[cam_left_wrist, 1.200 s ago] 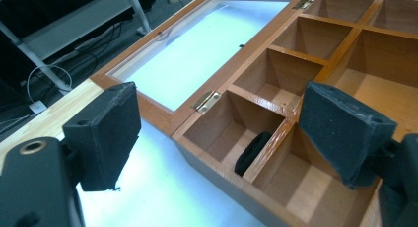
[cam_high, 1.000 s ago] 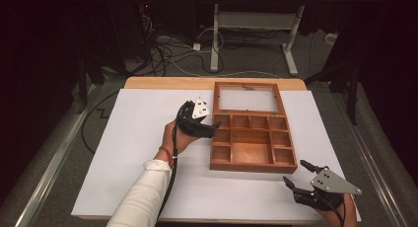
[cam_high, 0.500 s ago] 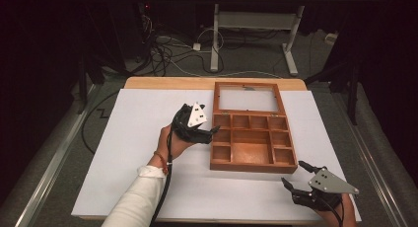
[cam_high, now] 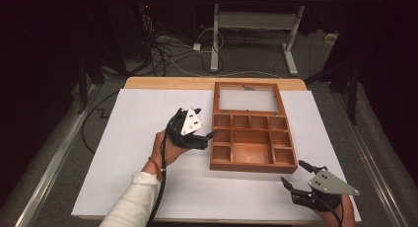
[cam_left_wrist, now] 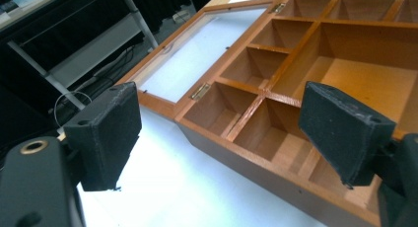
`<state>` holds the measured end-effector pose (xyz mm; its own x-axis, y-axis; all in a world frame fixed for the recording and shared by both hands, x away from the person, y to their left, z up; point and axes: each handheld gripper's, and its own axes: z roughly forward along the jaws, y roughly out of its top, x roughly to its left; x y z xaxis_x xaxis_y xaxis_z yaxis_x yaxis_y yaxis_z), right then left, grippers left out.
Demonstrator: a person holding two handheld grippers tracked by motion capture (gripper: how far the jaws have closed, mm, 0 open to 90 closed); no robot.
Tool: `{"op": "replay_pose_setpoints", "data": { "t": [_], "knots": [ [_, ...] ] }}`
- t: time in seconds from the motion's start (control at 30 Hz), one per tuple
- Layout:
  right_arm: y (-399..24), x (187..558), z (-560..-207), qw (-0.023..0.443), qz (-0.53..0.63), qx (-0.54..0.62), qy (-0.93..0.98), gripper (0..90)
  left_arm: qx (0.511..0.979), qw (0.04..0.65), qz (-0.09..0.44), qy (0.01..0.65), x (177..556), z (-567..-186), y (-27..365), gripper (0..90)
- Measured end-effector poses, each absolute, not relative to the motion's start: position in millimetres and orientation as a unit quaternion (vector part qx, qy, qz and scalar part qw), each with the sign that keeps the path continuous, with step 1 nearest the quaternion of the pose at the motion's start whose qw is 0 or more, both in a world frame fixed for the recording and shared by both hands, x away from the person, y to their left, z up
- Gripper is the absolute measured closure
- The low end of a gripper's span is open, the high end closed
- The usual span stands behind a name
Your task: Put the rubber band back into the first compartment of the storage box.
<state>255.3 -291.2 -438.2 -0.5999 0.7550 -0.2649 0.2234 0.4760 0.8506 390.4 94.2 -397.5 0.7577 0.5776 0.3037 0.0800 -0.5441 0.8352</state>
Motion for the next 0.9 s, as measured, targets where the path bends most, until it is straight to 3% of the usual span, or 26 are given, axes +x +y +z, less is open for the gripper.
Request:
{"op": "replay_pose_setpoints", "data": {
  "t": [0.9],
  "knots": [
    [-286.8, 252.7, -437.8, 0.323, 0.41, 0.301, 0.798, 25.4, 0.826, 0.446, 0.309, 0.155, 346.2, -388.6, 99.5, 16.2]
  ]
}}
